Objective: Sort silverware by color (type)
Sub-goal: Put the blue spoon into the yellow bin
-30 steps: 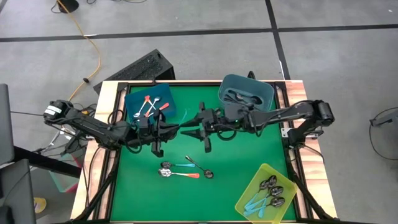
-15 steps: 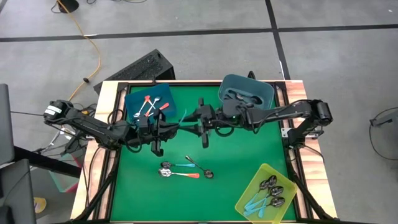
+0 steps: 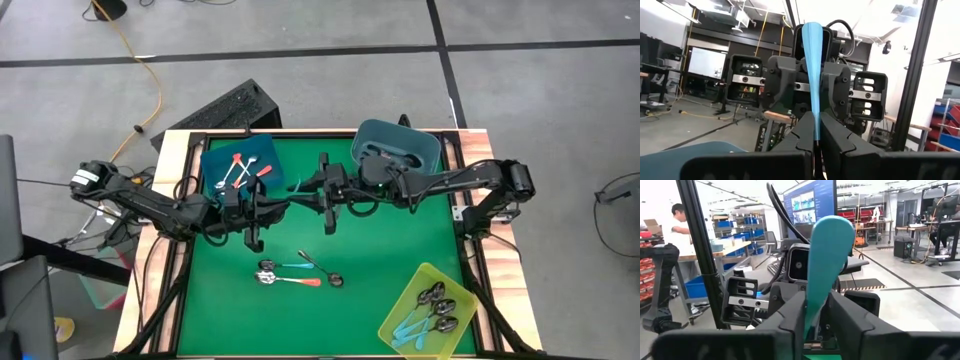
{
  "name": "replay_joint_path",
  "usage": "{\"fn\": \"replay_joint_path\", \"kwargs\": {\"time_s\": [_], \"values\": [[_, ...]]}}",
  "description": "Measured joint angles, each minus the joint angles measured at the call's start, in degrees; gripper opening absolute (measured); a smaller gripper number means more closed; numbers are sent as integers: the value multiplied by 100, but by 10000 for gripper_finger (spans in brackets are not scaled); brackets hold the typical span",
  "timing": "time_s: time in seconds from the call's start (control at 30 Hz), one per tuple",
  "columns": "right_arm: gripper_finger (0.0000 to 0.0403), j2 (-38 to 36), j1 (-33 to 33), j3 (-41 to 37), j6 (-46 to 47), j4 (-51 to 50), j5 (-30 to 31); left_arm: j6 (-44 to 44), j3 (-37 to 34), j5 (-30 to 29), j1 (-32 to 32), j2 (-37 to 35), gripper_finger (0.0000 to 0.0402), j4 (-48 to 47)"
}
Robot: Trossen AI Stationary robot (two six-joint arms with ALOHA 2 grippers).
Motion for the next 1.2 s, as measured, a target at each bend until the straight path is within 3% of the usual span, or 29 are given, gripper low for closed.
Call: {"fn": "replay_joint_path", "kwargs": {"time_s": [0.27,0.63,0.93,1.2], "values": [[19,0,7,2,84,-16,-139,5,0,-48,4,0,0,-63],[18,-24,-32,15,402,-647,44,-547,0,-216,114,-2,13,-610],[18,-1197,-434,22,18,-3021,479,-1575,2,-179,110,0,99,-1435],[18,-2434,-60,15,340,-5508,839,-1716,4,-171,114,-2,113,-1622]]}}
